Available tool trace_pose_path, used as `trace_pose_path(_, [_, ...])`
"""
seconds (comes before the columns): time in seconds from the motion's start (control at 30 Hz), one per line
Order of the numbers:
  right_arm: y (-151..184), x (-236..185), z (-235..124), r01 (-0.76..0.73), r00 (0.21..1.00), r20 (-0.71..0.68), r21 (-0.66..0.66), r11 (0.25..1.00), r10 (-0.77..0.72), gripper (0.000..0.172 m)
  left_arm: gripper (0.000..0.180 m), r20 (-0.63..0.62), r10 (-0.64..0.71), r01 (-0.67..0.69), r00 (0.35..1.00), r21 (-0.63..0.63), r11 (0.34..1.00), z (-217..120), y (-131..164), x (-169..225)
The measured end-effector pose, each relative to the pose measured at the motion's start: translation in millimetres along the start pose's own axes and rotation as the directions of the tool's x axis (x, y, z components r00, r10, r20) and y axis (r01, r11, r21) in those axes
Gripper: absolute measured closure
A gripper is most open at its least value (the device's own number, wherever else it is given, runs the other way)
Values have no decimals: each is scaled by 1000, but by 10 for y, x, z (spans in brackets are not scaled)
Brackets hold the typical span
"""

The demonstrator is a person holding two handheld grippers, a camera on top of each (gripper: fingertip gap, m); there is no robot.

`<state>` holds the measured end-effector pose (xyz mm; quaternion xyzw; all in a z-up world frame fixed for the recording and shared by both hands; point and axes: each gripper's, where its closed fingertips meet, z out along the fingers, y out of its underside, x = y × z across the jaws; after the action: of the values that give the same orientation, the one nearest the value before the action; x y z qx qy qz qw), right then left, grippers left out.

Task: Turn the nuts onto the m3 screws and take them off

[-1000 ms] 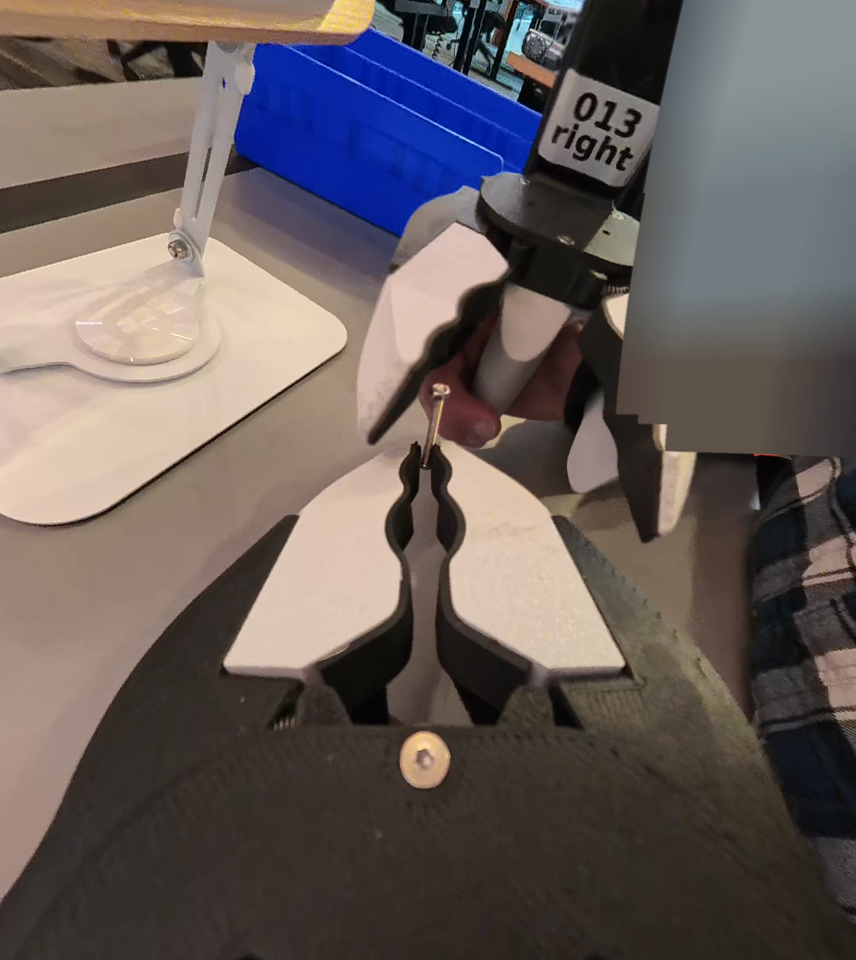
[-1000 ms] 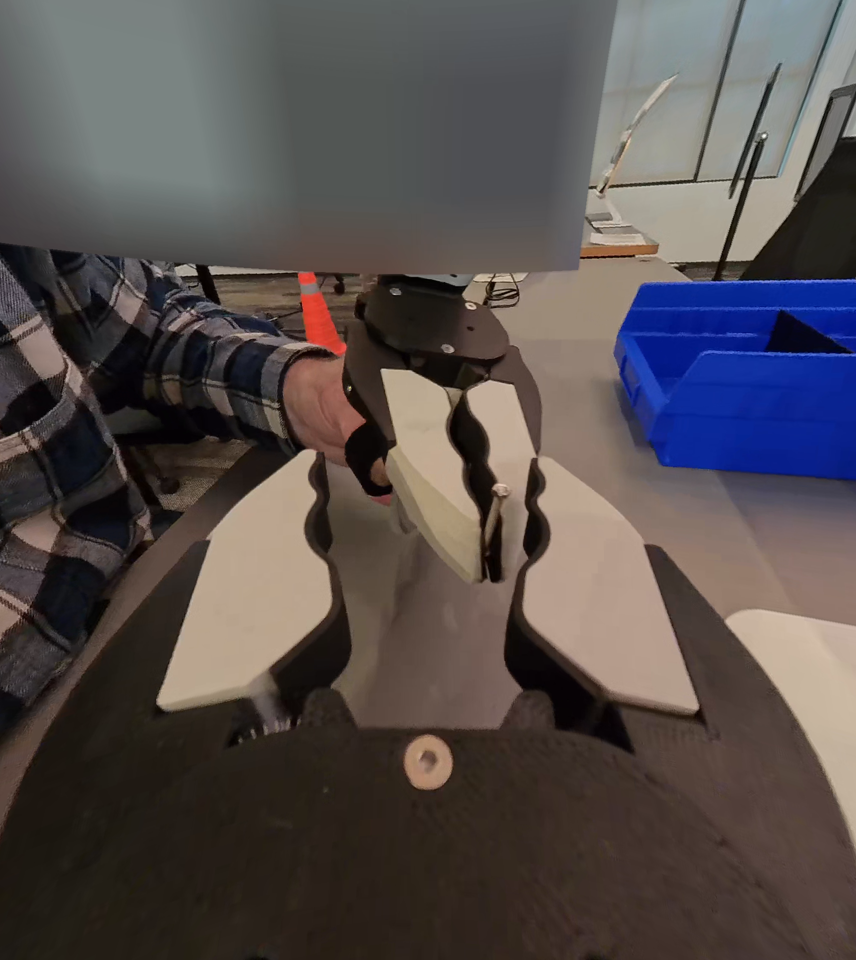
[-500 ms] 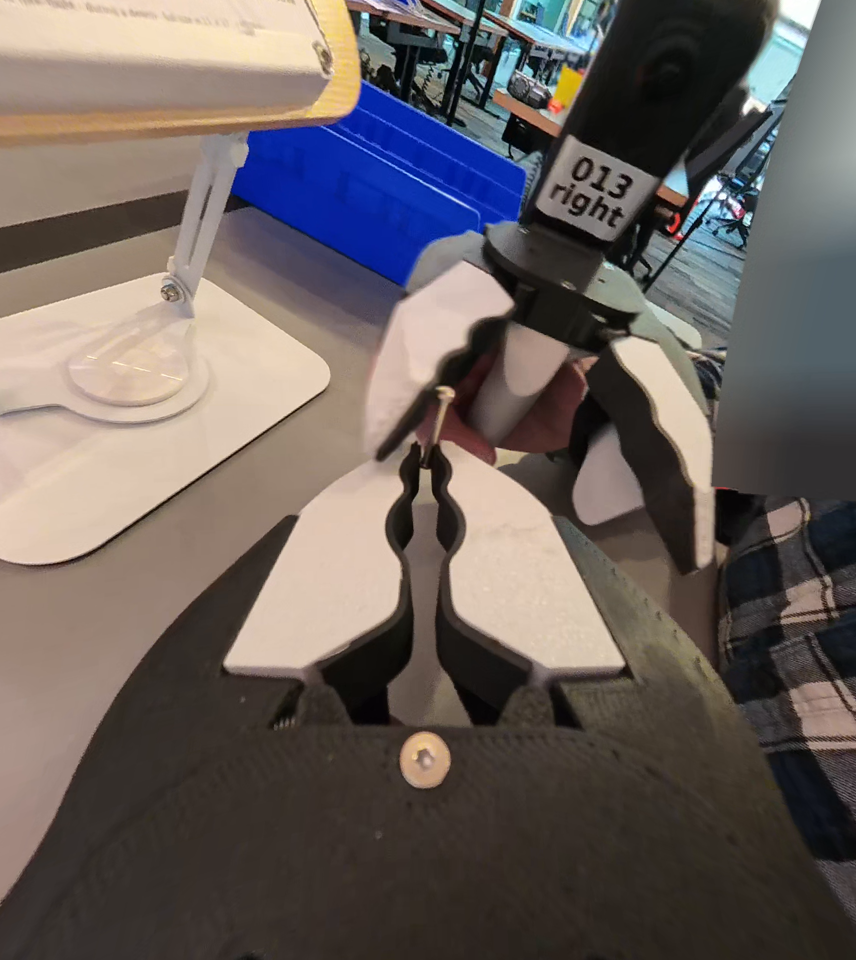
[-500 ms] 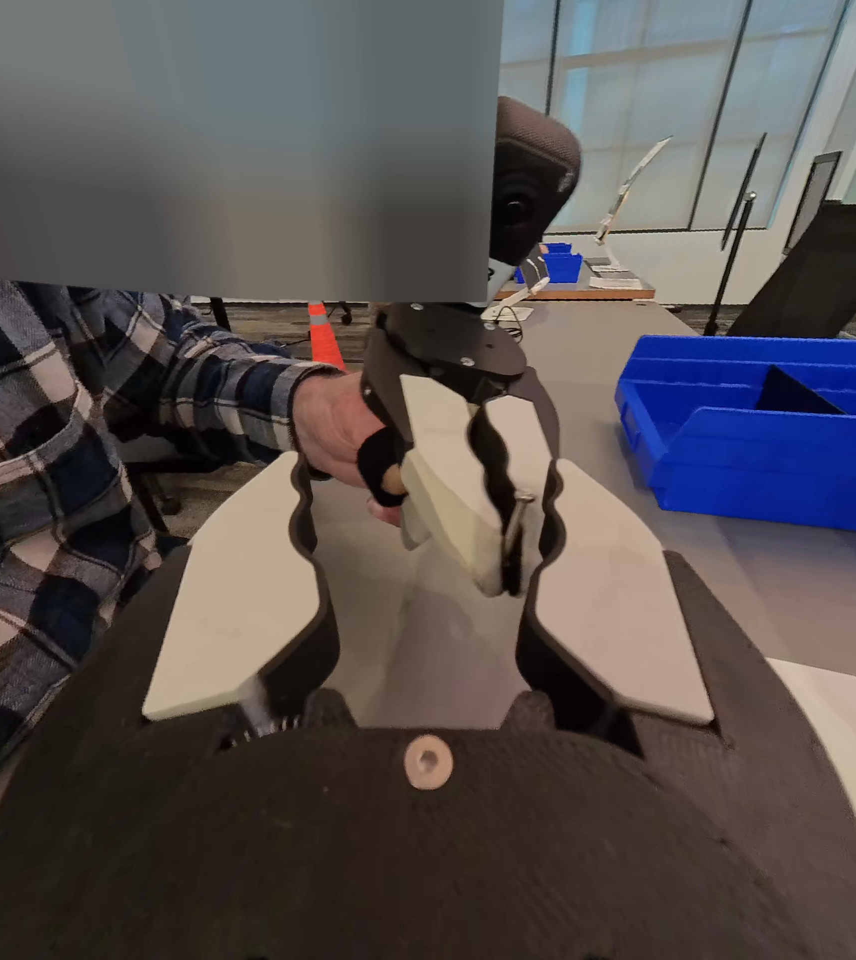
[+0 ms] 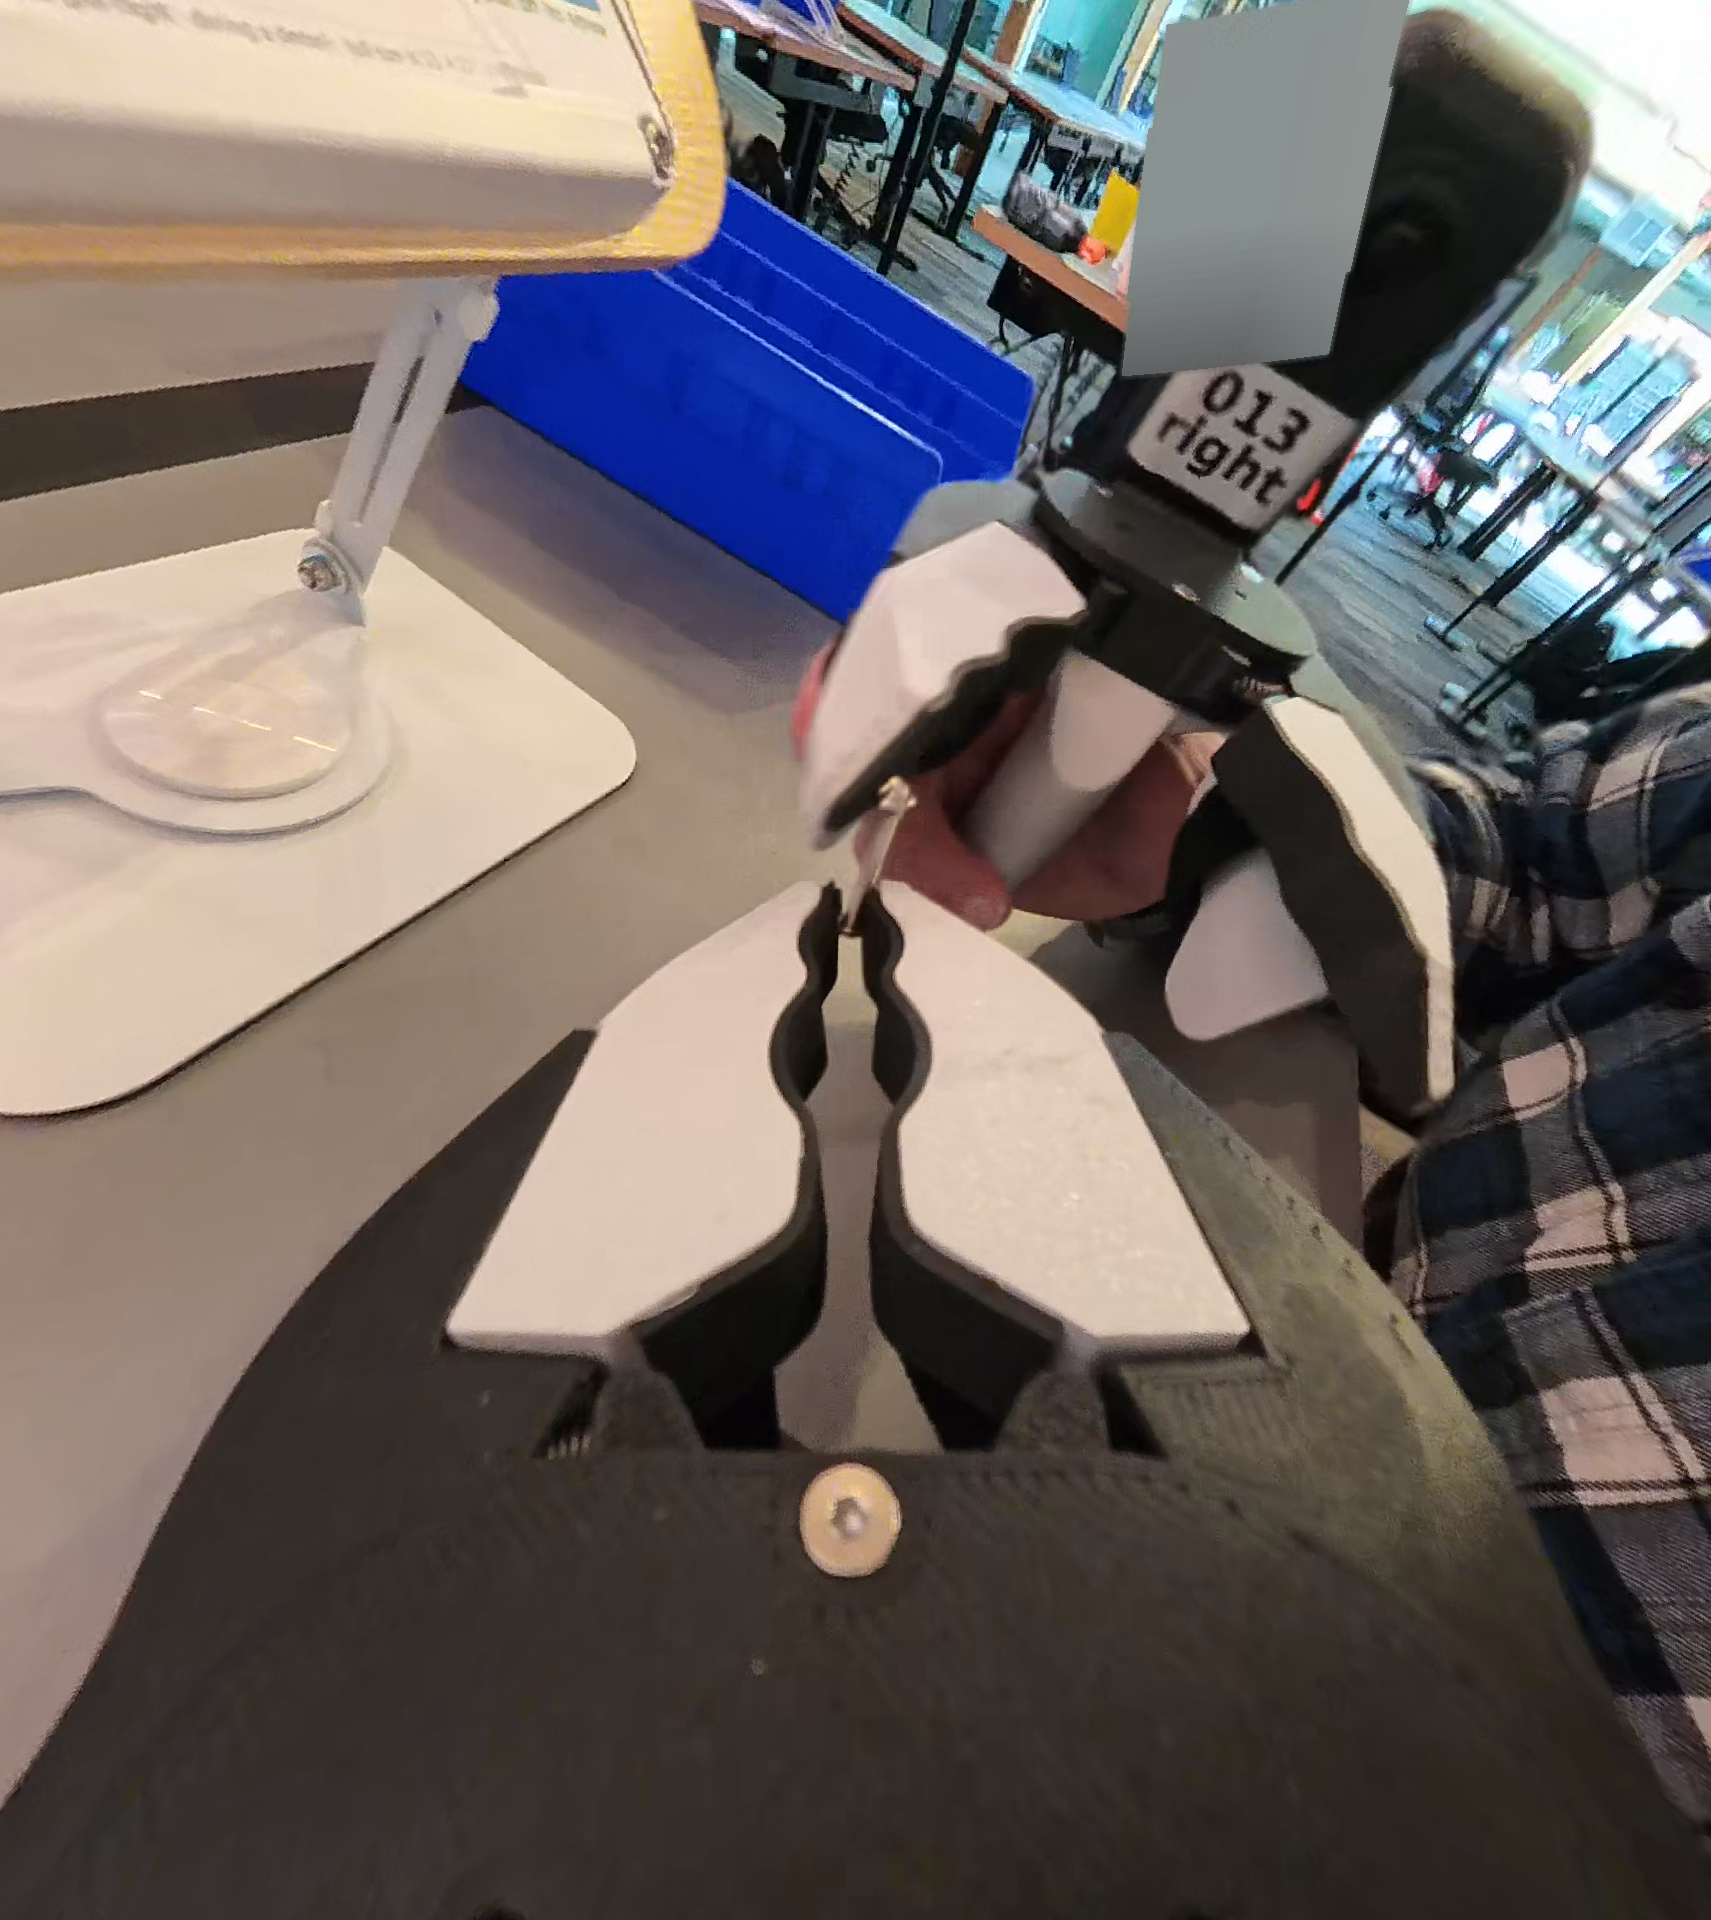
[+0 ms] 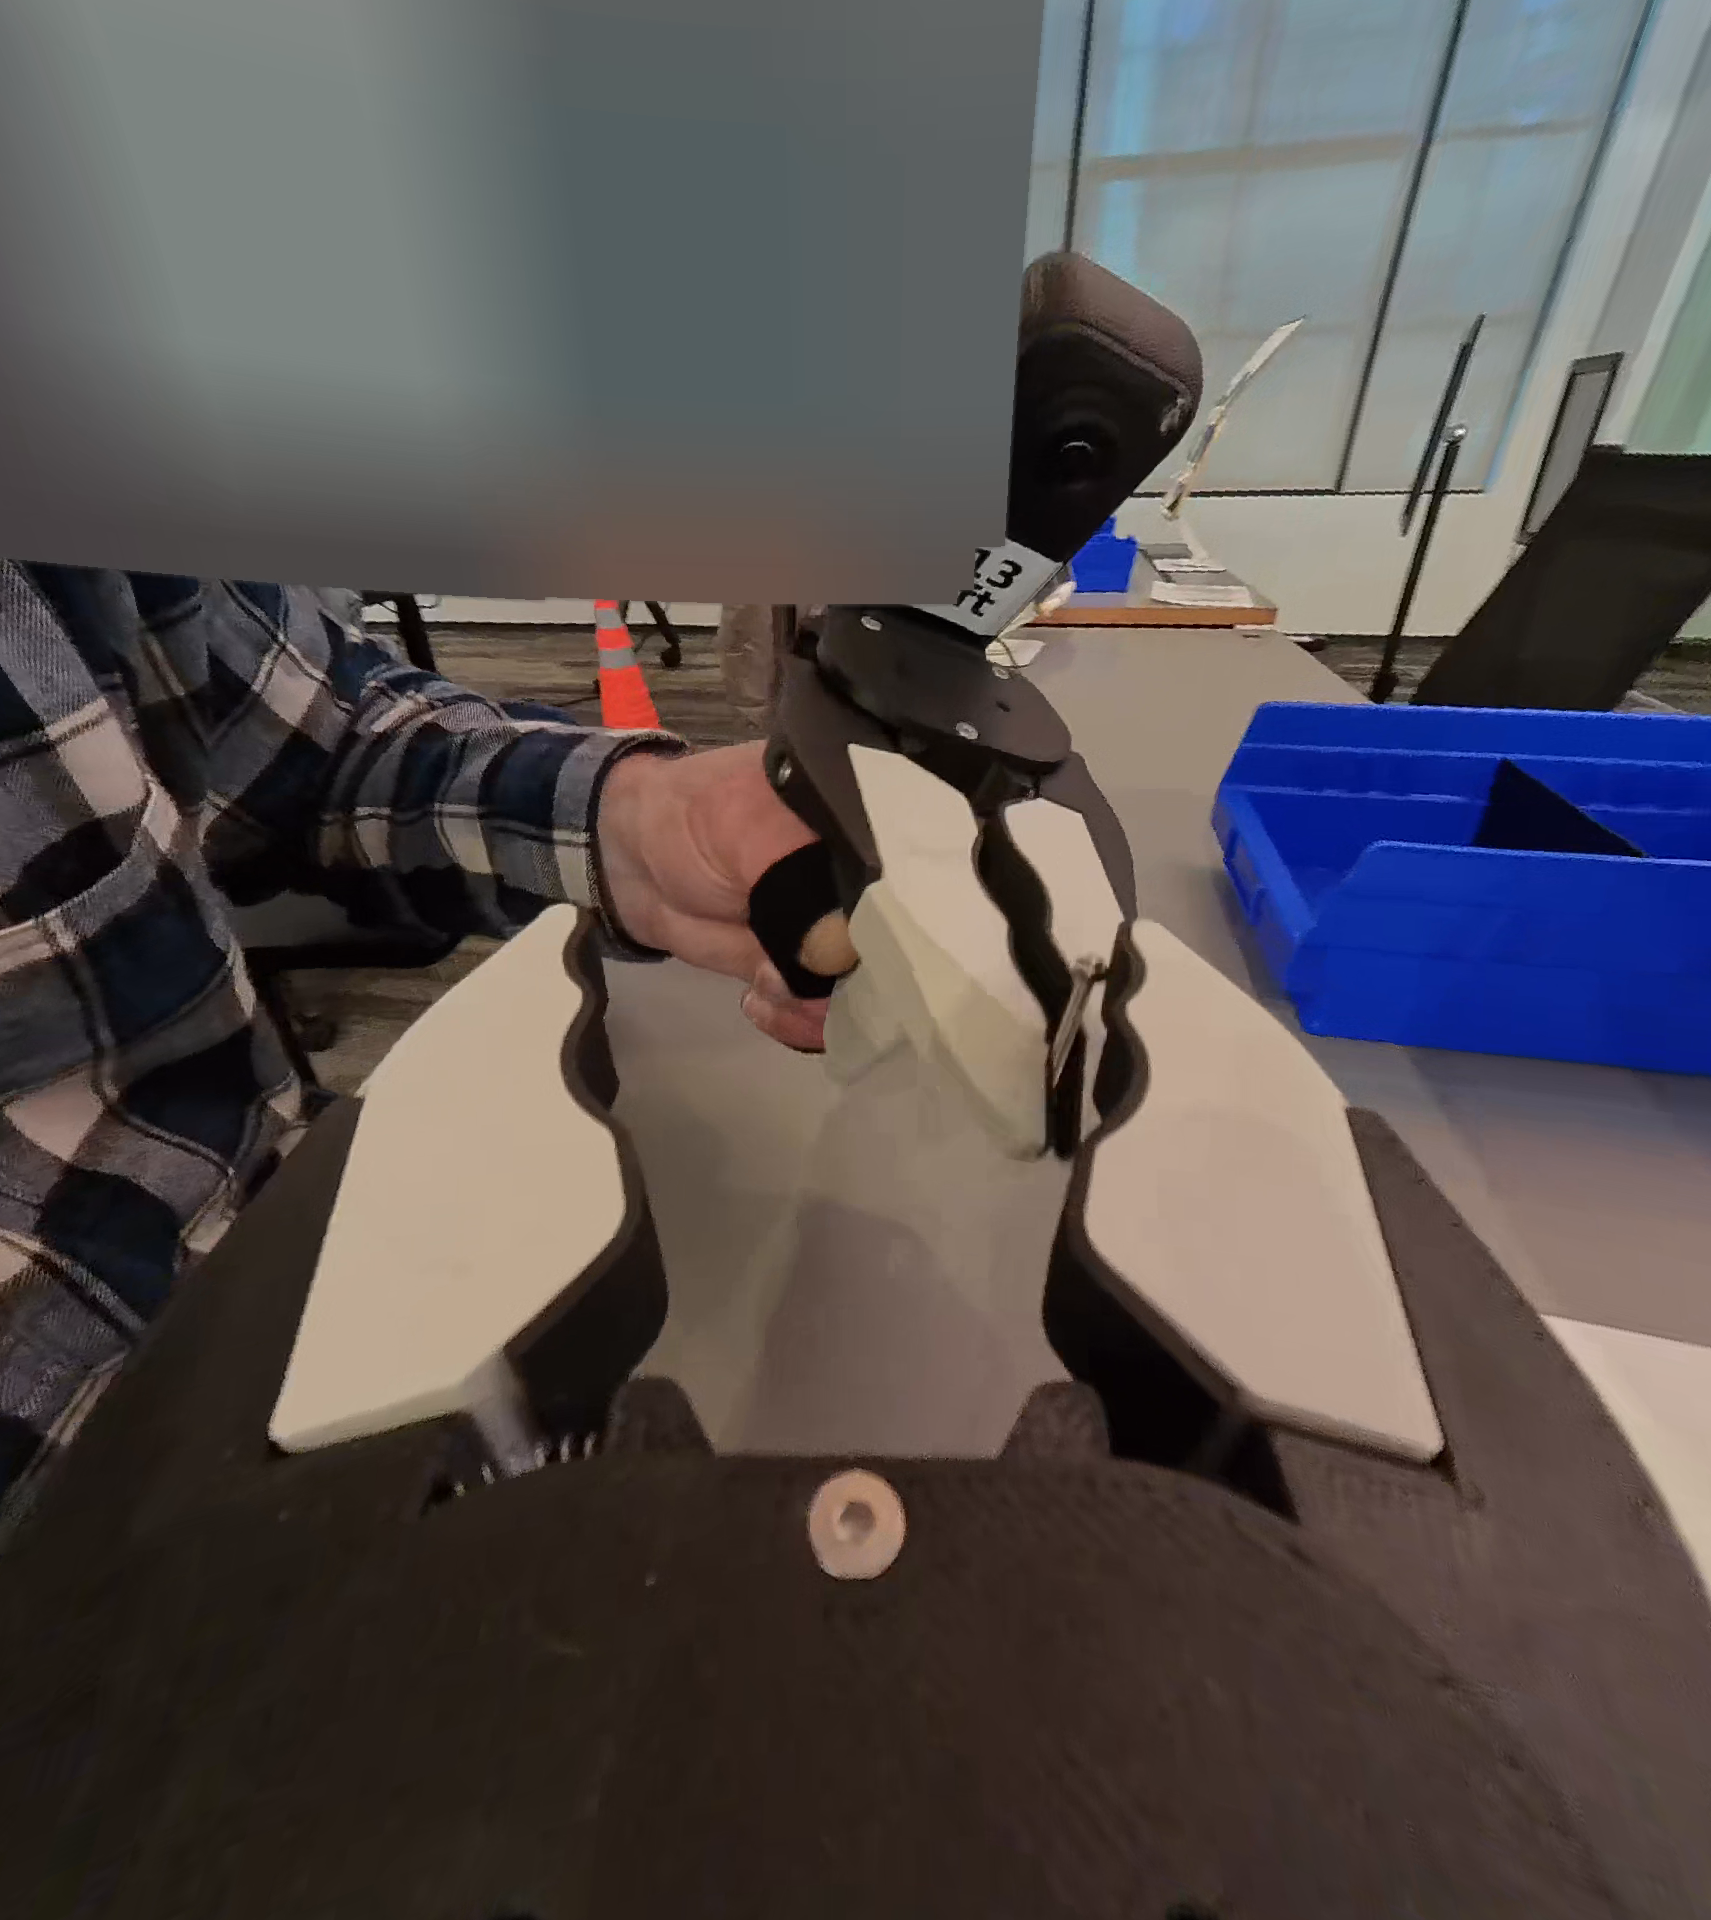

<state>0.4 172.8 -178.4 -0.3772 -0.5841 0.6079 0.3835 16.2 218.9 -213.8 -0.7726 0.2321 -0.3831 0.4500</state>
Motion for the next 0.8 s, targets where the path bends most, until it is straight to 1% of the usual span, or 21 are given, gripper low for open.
trace_pose_path(0.03, [-23, -24, -69, 11, 1000, -1, 18, 1000, -11, 80, 177, -2, -17, 17, 1000, 13, 1000, -30, -18, -24])
trace_pose_path(0.07, [-48, -53, -133, 12, 1000, 10, 37, 999, -12, 99, 177, 4, -25, 25, 1000, 11, 1000, -47, -13, -61])
trace_pose_path(0.13, [-49, 76, -163, -17, 998, -59, 39, 999, 19, 89, 177, -8, -35, 35, 999, 11, 999, -41, -12, -67])
trace_pose_path(0.17, [-44, 124, -145, -27, 997, -72, 37, 999, 30, 79, 177, -29, -38, 38, 999, 8, 999, -16, -11, -28])
trace_pose_path(0.23, [-9, 153, -64, -30, 998, -57, 22, 999, 32, 77, 177, -27, -15, 14, 1000, -19, 1000, 57, 16, 16])
trace_pose_path(0.3, [16, 115, 0, -42, 999, -28, 13, 999, 43, 76, 177, -32, -18, 18, 999, -24, 1000, 95, 2, 33])
trace_pose_path(0.33, [8, 73, -4, -41, 999, -23, 17, 999, 41, 82, 177, -20, -20, 19, 1000, -23, 1000, 91, -11, 5])
trace_pose_path(0.37, [1, 47, -41, -33, 999, -40, 17, 999, 33, 77, 177, -17, -21, 20, 1000, -24, 1000, 77, -19, -14])
trace_pose_path(0.4, [-2, 8, -111, -26, 999, -43, 16, 1000, 26, 77, 176, -19, -19, 19, 1000, -29, 999, 62, -18, -24])
trace_pose_path(0.43, [-17, -76, -199, -27, 1000, 3, 23, 999, 27, 88, 177, 0, -19, 19, 1000, -19, 1000, 44, -28, -66])
trace_pose_path(0.47, [-35, -89, -274, -36, 999, 12, 39, 999, 36, 99, 177, -11, -28, 28, 1000, -15, 1000, 36, -31, -73])
trace_pose_path(0.5, [-41, 16, -314, -48, 998, -48, 49, 998, 50, 110, 177, -25, -31, 30, 999, -14, 999, 46, -30, -65])
trace_pose_path(0.53, [-42, 90, -324, -56, 995, -78, 50, 997, 60, 97, 177, -31, -23, 22, 999, -22, 1000, 74, -19, -46])
trace_pose_path(0.6, [-52, 160, -278, -42, 994, -96, 44, 998, 46, 89, 177, -55, -2, 0, 998, -42, 999, 161, 4, 45])
trace_pose_path(0.67, [20, 182, -196, -45, 994, -97, -3, 999, 44, 88, 177, -59, 23, -26, 998, -55, 998, 229, 8, 92])
trace_pose_path(0.7, [48, 138, -175, -55, 996, -74, -15, 998, 54, 87, 177, -60, 18, -21, 998, -51, 998, 238, -15, 90])
trace_pose_path(0.73, [46, 84, -187, -56, 996, -65, -7, 998, 55, 95, 176, -63, 14, -18, 998, -49, 999, 237, -33, 81])
trace_pose_path(0.77, [42, 63, -241, -48, 995, -86, -1, 999, 48, 90, 176, -64, 18, -21, 998, -51, 998, 235, -37, 72])
trace_pose_path(0.8, [53, 38, -327, -45, 995, -94, -6, 999, 44, 94, 176, -68, 26, -30, 997, -61, 998, 240, -22, 78])
